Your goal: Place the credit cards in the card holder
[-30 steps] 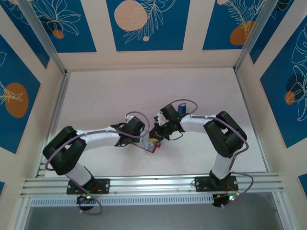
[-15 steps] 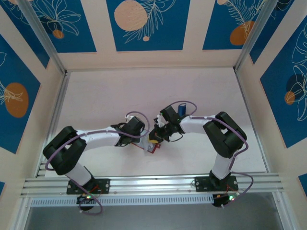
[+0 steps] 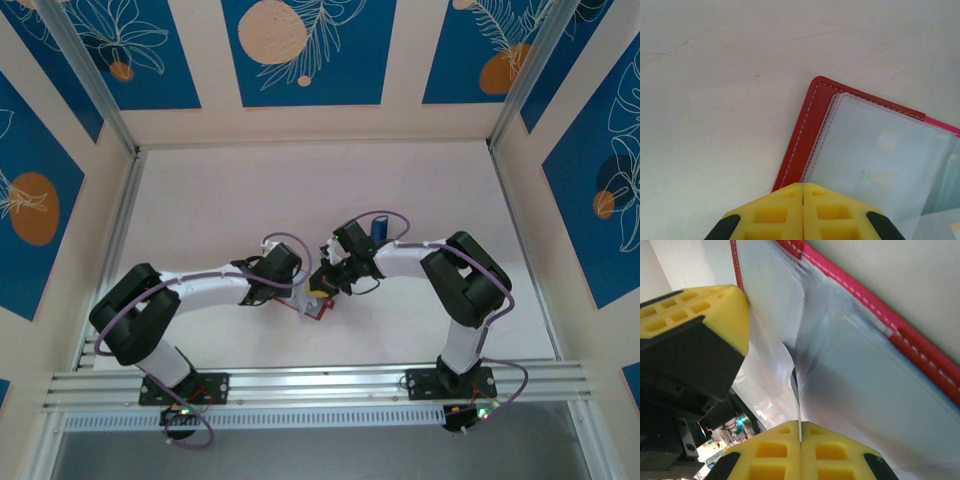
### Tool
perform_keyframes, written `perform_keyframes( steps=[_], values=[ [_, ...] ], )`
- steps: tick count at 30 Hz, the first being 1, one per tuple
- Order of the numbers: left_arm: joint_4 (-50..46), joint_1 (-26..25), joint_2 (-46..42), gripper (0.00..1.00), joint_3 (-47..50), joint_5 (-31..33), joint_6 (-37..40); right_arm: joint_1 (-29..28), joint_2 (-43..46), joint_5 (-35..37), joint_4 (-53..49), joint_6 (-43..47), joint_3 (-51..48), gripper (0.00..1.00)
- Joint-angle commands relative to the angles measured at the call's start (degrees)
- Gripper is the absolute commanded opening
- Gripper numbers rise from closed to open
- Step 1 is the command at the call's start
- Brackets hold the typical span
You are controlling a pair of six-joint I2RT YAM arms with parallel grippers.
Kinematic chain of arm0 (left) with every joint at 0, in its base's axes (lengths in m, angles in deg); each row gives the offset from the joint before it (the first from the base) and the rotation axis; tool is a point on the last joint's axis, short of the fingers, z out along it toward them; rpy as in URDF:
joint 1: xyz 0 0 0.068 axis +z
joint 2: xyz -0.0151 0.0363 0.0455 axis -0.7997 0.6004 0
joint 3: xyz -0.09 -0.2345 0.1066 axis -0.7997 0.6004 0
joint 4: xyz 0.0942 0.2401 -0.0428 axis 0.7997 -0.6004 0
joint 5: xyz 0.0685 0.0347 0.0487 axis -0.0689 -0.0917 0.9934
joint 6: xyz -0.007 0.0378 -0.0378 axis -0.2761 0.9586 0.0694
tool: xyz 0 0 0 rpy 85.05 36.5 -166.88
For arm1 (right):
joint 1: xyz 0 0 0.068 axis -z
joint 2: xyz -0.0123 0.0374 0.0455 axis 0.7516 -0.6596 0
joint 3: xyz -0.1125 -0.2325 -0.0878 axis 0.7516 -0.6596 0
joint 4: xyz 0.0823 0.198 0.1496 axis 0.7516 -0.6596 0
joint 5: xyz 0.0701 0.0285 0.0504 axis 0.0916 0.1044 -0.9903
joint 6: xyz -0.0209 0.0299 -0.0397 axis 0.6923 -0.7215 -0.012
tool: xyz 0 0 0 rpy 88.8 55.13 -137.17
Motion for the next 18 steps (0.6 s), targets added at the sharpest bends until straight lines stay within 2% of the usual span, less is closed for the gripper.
perform_keyframes(
  steps=[1,10,18],
  values=[
    [-3.1,0.1,2.4,0.07,2.5,-2.1,-0.9,1.1,-2.6,0.7,1.8,-2.9,0.8,0.00],
    [-3.4,0.0,1.6,0.07,3.1,-1.9,-1.0,1.5,-2.5,5.5,7.9,-8.8,-1.5,0.00],
    [-3.4,-0.2,1.4,0.07,3.3,-2.1,-1.1,-2.2,-2.0,12.7,11.8,-14.0,-3.9,0.00]
  ],
)
